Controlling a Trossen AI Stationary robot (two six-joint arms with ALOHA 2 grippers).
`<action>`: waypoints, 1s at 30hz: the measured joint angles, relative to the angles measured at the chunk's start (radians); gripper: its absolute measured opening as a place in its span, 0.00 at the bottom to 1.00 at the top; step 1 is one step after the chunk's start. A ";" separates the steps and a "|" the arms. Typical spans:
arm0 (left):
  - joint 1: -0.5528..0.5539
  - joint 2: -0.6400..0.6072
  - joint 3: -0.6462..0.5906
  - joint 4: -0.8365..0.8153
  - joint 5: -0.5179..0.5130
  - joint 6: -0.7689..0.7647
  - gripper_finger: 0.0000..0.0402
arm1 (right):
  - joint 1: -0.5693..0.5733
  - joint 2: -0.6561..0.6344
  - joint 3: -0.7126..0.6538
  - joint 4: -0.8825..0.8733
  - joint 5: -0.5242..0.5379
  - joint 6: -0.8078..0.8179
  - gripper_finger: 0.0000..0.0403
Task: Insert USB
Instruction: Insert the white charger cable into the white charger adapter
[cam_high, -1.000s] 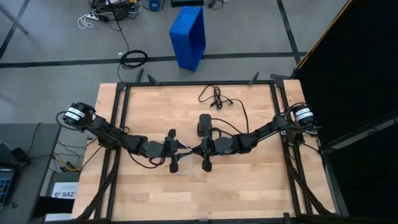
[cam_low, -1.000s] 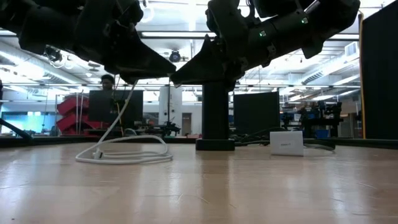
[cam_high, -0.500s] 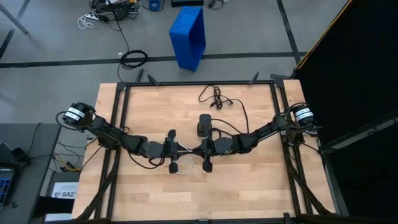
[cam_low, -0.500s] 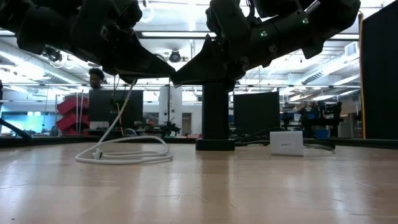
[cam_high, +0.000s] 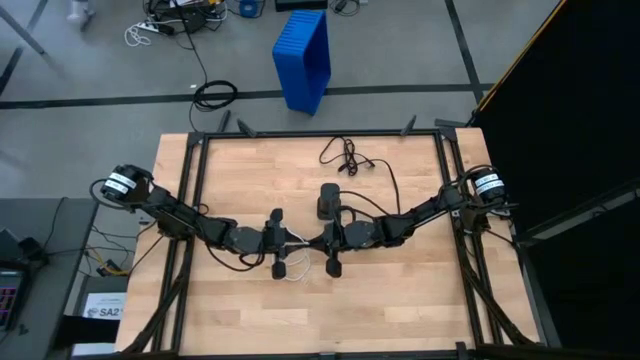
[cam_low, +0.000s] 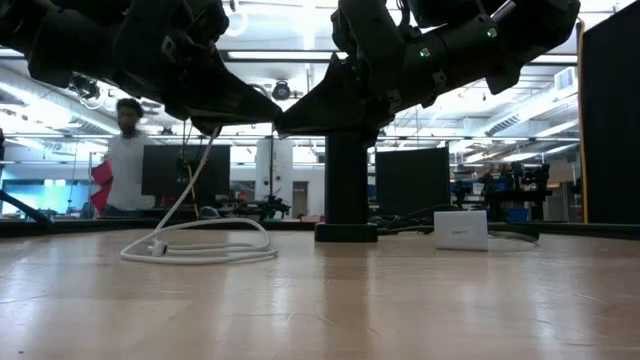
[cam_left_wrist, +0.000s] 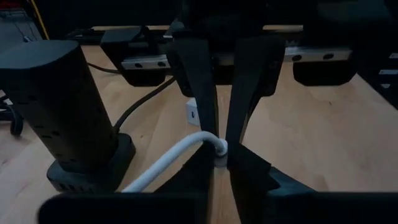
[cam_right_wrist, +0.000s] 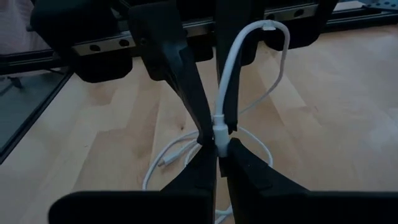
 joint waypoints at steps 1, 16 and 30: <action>0.000 0.000 0.000 0.011 0.000 0.000 0.13 | -0.001 0.000 0.000 0.002 0.000 0.001 0.00; 0.007 0.005 0.002 0.008 0.003 0.000 0.22 | -0.004 0.000 0.001 -0.002 0.001 0.000 0.00; 0.046 0.006 0.002 -0.009 0.072 0.022 0.13 | -0.006 0.000 0.001 -0.012 0.004 -0.001 0.00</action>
